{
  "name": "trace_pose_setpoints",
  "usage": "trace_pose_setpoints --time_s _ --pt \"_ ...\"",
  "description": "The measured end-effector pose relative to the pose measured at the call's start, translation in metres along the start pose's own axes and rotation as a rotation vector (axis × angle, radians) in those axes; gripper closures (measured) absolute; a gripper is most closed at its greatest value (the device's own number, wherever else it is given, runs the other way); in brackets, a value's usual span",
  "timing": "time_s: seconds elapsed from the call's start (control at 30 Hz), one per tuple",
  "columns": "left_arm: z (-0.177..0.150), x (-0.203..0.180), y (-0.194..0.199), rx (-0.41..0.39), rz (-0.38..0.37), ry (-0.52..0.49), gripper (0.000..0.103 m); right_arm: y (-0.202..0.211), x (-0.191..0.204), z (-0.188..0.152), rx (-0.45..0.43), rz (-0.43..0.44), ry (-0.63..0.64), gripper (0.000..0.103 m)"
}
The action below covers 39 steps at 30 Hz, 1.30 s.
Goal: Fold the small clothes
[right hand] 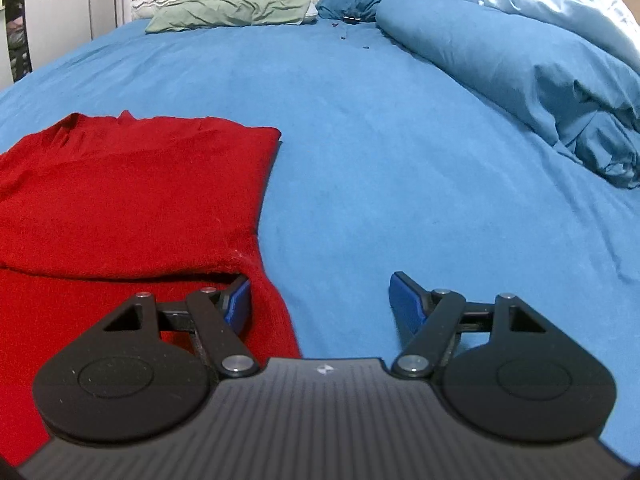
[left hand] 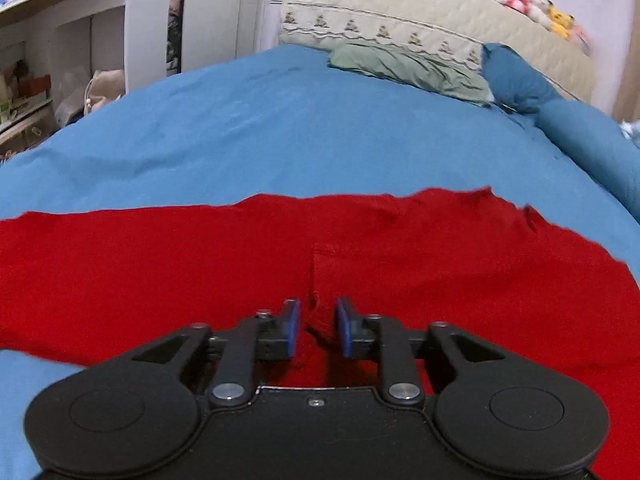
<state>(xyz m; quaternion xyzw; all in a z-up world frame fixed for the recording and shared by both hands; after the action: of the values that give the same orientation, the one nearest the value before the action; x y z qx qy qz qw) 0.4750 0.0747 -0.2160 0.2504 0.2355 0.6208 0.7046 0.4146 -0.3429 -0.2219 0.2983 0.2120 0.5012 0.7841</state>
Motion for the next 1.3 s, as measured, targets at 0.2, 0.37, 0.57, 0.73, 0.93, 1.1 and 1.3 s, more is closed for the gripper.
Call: trace_pose_setpoints --time_s 0.2,0.37,0.57,0.73,0.93,1.1,1.3 --pt "0.012 -0.018 0.036 -0.052 -0.017 -0.088 0.039 0.038 0.041 0.020 -0.083 0.189 0.049 0.013" --pt "0.010 -0.060 0.000 -0.017 -0.100 -0.143 0.039 0.011 0.085 0.017 -0.067 0.309 0.069 0.013" --pt "-0.004 -0.063 -0.014 0.017 -0.109 -0.144 0.038 -0.016 0.071 -0.004 -0.005 0.276 0.042 0.013" --pt "-0.003 -0.071 -0.005 0.002 -0.153 -0.127 0.038 -0.010 0.085 0.027 -0.054 0.312 0.056 0.012" --pt "-0.005 -0.074 -0.020 0.048 -0.136 -0.129 0.037 -0.074 0.098 0.064 -0.021 0.262 0.029 0.012" --pt "-0.005 -0.071 -0.021 0.050 -0.144 -0.112 0.037 -0.112 0.082 0.080 -0.003 0.257 -0.086 0.011" --pt "0.001 -0.071 -0.009 0.047 -0.138 -0.101 0.037 -0.077 0.088 0.084 -0.016 0.288 -0.055 0.010"
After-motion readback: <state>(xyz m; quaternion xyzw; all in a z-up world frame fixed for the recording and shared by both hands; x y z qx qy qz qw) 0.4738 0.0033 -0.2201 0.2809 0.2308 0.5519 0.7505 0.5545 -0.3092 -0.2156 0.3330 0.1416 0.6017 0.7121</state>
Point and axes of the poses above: each gripper's, at about its wrist camera, not at the fingertips, and y roughly against the way its jaws point, x to its left, z to its top, the point moved 6 cm from there along -y, roughly the way its jaws point, and after that the axes turned 7 degrees about -y, right-handed, at the moved point
